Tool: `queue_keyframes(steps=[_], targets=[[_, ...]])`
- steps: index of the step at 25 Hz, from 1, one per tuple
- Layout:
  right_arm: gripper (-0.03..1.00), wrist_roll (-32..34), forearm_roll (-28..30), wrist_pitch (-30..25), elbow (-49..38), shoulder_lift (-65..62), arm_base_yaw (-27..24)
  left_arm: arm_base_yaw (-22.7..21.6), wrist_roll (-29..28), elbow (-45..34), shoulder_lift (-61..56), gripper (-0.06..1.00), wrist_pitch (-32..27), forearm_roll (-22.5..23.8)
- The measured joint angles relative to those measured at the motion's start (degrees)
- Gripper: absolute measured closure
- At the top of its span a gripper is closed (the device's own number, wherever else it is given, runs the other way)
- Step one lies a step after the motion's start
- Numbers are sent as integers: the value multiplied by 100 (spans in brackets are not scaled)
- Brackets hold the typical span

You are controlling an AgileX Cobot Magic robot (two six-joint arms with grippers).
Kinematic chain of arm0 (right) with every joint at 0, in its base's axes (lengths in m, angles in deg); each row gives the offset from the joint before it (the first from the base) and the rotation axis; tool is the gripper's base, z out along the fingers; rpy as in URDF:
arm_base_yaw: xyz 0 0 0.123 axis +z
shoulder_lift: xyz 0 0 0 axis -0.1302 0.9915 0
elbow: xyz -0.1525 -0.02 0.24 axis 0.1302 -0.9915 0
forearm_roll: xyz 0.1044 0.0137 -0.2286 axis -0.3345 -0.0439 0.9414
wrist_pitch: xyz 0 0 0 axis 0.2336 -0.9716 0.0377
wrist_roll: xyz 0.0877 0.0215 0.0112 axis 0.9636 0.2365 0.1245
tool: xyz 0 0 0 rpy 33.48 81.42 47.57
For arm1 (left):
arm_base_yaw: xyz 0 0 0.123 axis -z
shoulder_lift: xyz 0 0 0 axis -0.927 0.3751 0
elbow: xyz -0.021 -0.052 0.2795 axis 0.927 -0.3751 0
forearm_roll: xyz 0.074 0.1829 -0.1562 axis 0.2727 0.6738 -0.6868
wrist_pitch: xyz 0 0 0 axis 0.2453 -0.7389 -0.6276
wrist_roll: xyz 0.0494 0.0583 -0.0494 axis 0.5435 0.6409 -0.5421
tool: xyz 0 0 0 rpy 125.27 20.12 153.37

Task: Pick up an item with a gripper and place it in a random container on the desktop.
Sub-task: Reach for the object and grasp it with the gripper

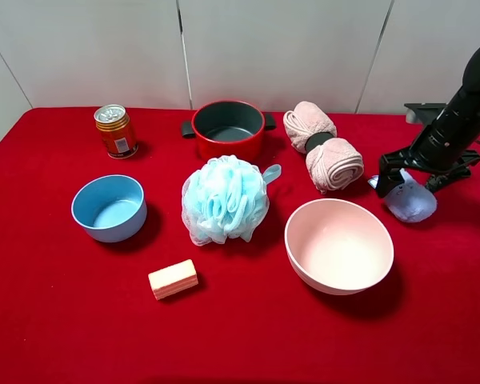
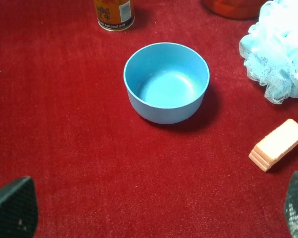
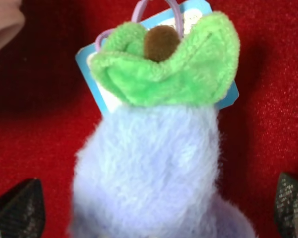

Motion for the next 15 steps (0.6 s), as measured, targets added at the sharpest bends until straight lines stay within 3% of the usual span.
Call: queue_keyframes(steps=[11, 15], targets=[[28, 13, -5, 12, 0, 117, 0, 0, 0, 0, 0, -5, 0, 0], [40, 13, -5, 7, 0, 117, 0, 0, 0, 0, 0, -5, 0, 0]])
